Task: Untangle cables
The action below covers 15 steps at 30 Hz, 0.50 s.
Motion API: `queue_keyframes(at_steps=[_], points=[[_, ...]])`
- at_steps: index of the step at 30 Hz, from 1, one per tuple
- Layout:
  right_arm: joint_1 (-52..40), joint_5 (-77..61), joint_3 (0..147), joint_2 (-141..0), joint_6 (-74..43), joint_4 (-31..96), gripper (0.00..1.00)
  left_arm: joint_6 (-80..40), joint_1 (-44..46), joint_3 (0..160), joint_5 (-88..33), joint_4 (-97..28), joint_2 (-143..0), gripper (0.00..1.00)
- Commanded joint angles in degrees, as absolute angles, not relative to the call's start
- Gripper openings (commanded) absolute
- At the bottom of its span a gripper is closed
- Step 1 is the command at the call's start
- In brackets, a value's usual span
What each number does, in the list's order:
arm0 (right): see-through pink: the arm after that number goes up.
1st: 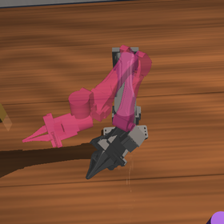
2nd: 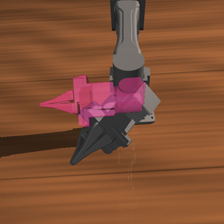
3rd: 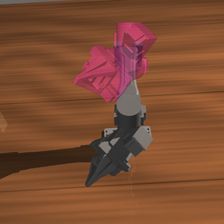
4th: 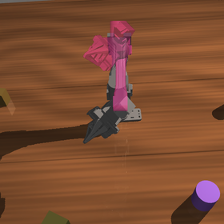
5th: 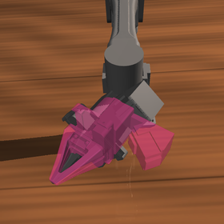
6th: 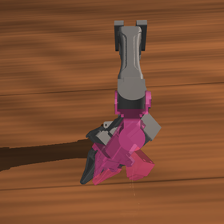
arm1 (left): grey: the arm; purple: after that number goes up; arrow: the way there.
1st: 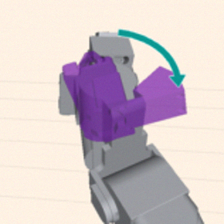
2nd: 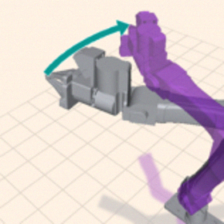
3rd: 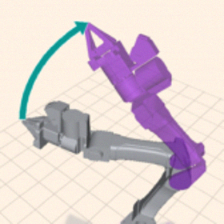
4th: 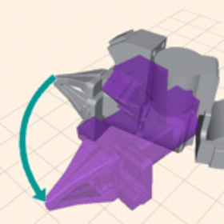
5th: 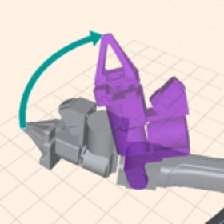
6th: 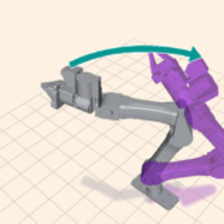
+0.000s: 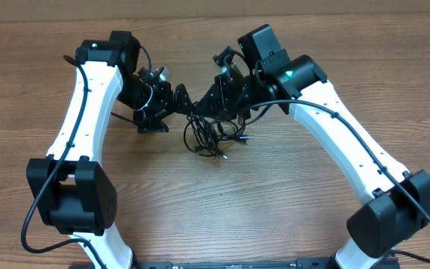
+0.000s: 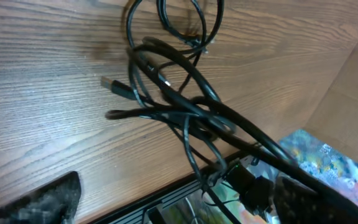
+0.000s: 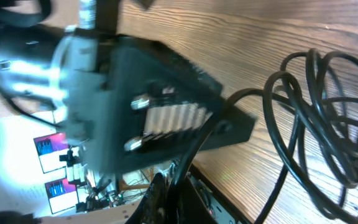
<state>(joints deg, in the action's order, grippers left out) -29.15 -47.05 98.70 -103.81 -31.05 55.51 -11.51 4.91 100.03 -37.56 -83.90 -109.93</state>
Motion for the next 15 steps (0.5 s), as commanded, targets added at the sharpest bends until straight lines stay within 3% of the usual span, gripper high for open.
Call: queue_keyframes(at_steps=[1,3,6,11,15], points=[[-29.19,-49.84,101.12,-98.52,-30.15,55.22,0.04,-10.26,5.37,100.97,-38.35,-83.72,-110.26,0.88],[-29.12,-50.28,101.36,-97.01,-30.35,55.20,0.04,-10.28,5.37,100.97,-37.34,-83.70,-110.26,0.86],[-28.45,-52.64,102.94,-94.50,-30.65,54.78,0.04,-10.33,5.37,100.97,-34.04,-83.70,-110.26,0.73],[-27.20,-52.84,108.40,-90.52,-32.99,54.78,0.04,-10.37,5.17,100.97,-32.71,-83.55,-110.26,0.62],[-26.92,-52.80,115.09,-87.70,-35.40,54.74,0.04,-10.79,5.17,100.97,-32.45,-83.53,-110.26,0.39]])
